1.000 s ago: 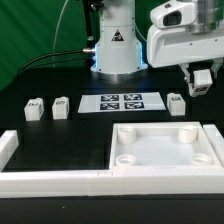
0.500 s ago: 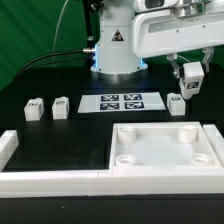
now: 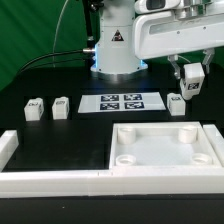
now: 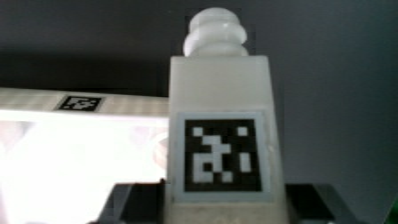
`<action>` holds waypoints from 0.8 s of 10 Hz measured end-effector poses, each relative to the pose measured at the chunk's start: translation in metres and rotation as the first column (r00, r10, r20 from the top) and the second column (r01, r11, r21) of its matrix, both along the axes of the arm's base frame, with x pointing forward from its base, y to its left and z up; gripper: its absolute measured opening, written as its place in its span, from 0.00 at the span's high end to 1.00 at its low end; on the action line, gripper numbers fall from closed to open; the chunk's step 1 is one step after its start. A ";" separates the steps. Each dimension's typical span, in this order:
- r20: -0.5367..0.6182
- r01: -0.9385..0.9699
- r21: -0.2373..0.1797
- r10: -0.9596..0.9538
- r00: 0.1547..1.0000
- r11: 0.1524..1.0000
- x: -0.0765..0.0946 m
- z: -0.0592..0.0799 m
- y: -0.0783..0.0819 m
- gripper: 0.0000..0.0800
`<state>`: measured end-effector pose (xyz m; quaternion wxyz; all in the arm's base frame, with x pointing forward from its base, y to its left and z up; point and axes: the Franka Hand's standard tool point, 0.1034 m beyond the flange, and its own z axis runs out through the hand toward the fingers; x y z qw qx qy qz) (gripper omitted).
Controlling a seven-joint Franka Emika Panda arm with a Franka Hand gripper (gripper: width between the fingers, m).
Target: Assemble one leg
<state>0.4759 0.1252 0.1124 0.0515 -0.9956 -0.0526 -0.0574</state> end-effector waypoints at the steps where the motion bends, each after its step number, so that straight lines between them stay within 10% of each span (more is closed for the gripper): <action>1: 0.008 -0.020 0.002 0.020 1.000 1.000 0.018 0.003 -0.004 0.63; 5: 0.073 -0.068 0.008 0.067 0.995 0.998 0.078 0.009 -0.013 0.63; 8: 0.227 -0.060 0.002 0.058 0.972 0.998 0.084 0.011 -0.015 0.63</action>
Offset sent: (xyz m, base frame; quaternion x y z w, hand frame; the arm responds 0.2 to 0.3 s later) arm 0.0525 -0.0084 0.0088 0.0004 0.0030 -0.0466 0.9989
